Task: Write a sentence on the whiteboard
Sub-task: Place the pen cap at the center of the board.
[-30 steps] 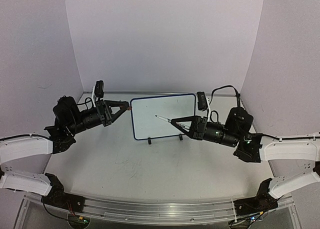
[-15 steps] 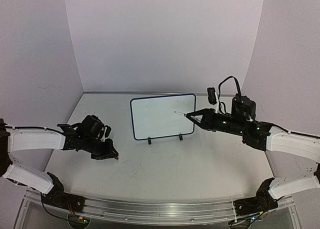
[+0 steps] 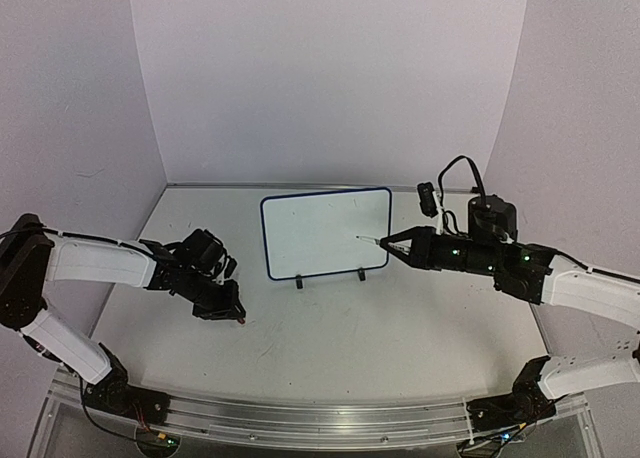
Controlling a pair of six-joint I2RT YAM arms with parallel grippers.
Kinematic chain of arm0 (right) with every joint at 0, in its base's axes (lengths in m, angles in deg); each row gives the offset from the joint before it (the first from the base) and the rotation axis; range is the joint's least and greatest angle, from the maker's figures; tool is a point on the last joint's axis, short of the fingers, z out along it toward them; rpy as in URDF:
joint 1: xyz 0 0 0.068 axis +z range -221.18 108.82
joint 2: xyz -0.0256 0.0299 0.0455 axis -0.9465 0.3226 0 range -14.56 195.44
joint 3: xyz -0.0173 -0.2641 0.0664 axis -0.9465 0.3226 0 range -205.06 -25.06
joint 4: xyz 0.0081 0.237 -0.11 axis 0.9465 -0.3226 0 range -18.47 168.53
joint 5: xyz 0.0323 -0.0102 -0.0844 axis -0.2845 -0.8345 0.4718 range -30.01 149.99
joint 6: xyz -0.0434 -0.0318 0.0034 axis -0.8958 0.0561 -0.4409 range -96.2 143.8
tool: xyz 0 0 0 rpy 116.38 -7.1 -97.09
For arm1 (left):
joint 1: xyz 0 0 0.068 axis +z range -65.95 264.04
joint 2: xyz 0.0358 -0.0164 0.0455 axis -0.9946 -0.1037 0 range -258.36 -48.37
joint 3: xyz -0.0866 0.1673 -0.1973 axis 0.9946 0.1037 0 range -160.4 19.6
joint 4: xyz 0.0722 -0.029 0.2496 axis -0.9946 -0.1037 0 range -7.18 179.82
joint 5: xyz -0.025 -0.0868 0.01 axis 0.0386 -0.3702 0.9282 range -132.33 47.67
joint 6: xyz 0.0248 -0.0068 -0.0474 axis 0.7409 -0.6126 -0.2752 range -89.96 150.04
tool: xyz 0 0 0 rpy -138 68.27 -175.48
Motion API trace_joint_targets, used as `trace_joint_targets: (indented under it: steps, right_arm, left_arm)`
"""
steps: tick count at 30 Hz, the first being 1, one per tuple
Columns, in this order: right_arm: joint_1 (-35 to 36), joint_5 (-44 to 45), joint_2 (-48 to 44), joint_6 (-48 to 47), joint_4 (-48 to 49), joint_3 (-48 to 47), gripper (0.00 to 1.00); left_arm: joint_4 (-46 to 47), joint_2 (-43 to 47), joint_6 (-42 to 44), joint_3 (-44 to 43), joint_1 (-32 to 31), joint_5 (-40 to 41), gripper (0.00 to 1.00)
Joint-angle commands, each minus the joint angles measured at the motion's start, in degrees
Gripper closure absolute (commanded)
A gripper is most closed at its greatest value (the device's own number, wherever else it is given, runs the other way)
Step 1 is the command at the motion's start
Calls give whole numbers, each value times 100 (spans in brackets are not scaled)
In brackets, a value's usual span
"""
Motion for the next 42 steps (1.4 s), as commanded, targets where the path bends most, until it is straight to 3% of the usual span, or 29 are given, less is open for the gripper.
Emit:
trace_joint_targets:
  steps: [1,6,16,19,31,36,42]
  right_arm:
    - [4,112,-85,-166,-146,28,100]
    - [5,85,-2,-169,-160,32,100]
    - [7,78,19,-184,-160,23,100]
    - [6,65,34,-190,-169,12,100]
    - [12,-34,-84,-202,-192,39,100]
    - [12,-94,-226,-242,-220,57,100]
    - [14,-261,-356,-234,-214,66,100]
  left_arm:
    - [95,-54,35,-240,-2,-26,84]
    - [50,-80,36,-256,-8,4,70]
    - [-116,64,84,-300,2,221,25]
    - [-181,158,111,-310,2,308,17]
    - [-657,729,619,-555,99,503,9]
    - [-1155,752,1352,-1197,441,179,9]
    - [-1902,139,2576,-2317,1046,-173,10]
